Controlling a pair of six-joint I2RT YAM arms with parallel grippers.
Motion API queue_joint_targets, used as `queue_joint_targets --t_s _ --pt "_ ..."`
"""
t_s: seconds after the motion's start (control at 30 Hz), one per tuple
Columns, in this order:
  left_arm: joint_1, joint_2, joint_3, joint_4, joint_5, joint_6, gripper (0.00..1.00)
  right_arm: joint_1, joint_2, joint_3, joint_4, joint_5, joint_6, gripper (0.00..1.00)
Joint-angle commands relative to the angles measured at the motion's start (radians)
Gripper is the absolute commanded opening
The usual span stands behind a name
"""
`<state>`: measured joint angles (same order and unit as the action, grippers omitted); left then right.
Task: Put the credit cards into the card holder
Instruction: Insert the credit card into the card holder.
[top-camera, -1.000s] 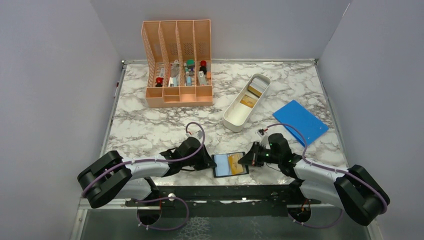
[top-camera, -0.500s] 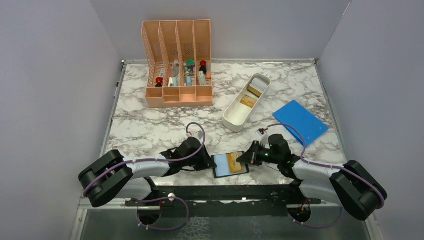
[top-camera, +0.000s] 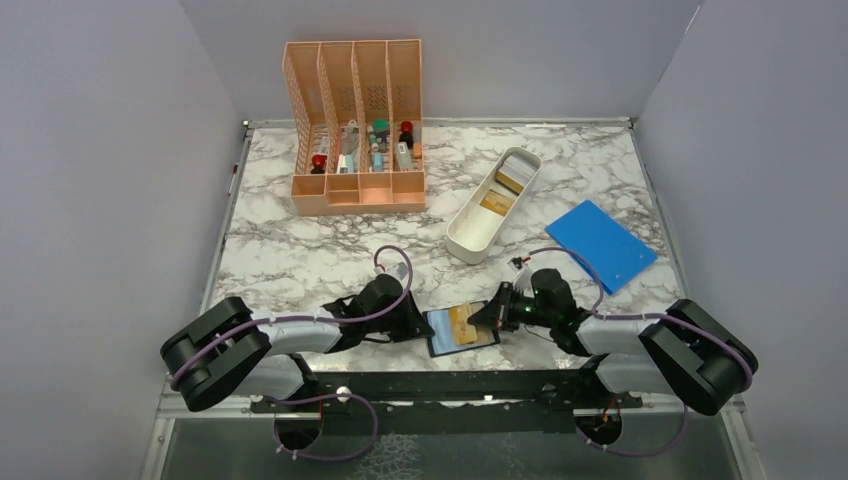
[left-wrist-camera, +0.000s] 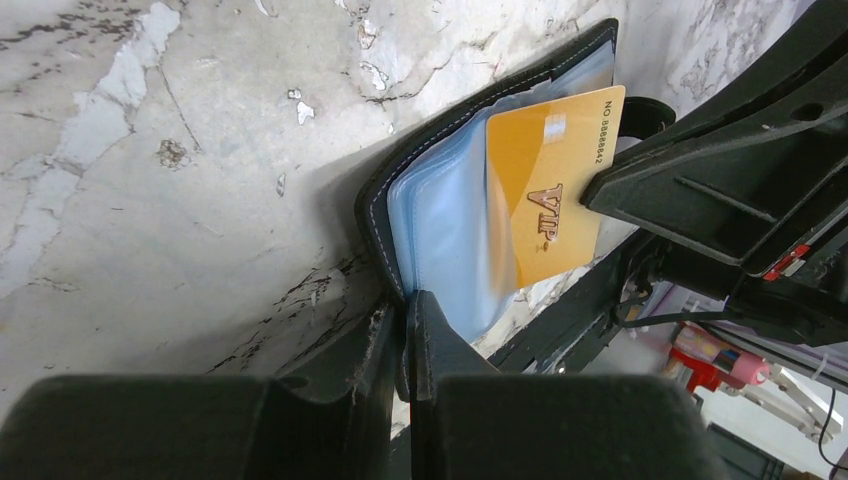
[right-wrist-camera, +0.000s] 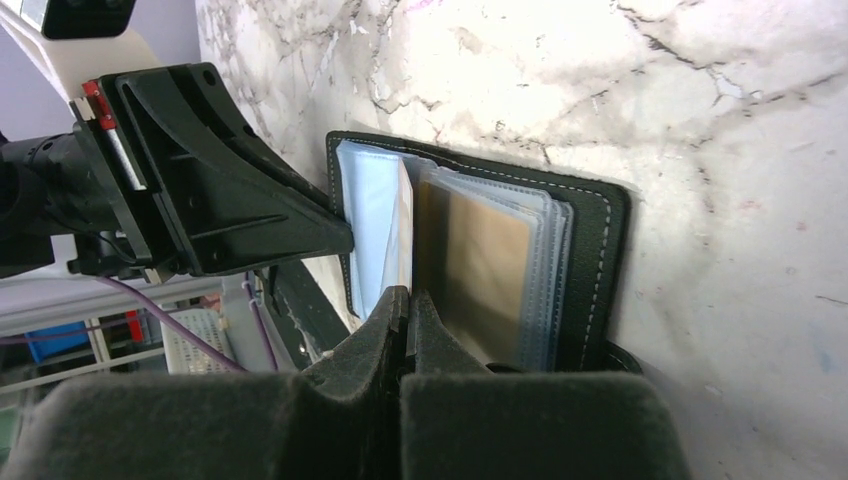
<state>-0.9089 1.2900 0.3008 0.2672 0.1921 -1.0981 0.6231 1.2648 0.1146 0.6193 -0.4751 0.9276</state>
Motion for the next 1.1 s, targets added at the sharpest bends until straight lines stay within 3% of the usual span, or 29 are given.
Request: queue_joint_targets --t_s 0.0,0.17,0.5,0.87,1.07 --pt "-0.002 0.017 0.018 0.013 0.004 0.019 0.11 0.023 0.017 -0.033 0.048 0.006 0.003 0.01" --pt "-0.002 0.023 0.017 0.011 0.001 0.02 0.11 0.024 -0.019 -0.047 -0.019 0.02 -0.025 0.01" --pt "-0.001 0.005 0.022 -0.021 -0.015 0.031 0.11 0.023 -0.155 0.011 -0.325 0.151 -0.093 0.01" --pt "-0.002 -0.007 0.039 -0.052 -0.023 0.041 0.11 0.024 0.018 0.056 -0.241 0.025 -0.12 0.01" --pt "-0.001 -0.013 0.056 -0.089 -0.029 0.056 0.11 0.024 0.008 0.079 -0.31 0.06 -0.141 0.01"
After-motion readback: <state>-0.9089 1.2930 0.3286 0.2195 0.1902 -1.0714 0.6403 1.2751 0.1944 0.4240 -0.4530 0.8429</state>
